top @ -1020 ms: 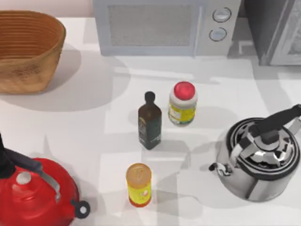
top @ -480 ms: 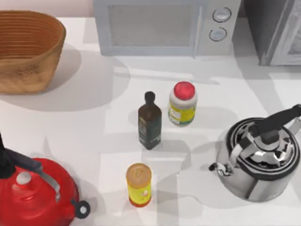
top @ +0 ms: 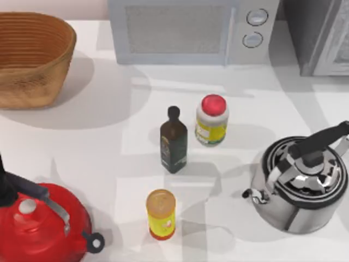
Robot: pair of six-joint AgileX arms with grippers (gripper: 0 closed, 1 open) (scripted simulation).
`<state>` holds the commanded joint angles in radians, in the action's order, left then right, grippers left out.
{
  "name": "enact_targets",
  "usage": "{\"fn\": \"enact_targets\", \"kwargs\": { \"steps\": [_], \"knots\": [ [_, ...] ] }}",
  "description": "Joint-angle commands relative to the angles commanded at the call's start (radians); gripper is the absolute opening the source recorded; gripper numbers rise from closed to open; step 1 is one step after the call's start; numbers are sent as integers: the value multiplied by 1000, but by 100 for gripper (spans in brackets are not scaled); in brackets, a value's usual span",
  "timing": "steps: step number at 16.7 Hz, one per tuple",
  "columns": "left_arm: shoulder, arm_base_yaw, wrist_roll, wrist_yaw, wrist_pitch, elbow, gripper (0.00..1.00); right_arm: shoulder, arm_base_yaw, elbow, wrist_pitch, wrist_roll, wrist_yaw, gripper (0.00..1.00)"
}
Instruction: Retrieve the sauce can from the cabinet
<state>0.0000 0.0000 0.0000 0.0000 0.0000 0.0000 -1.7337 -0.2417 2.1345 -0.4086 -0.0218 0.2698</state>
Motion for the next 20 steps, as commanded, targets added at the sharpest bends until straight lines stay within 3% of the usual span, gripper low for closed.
{"fn": "enact_targets", "kwargs": {
  "steps": [6,12,20],
  "knots": [
    [0,0,0,0,0,0,100,-169,27,217,-47,1,-24,100],
    [0,0,0,0,0,0,100,-192,31,246,-53,1,-27,100],
    [0,0,0,0,0,0,100,-192,31,246,-53,1,-27,40]
  ]
}}
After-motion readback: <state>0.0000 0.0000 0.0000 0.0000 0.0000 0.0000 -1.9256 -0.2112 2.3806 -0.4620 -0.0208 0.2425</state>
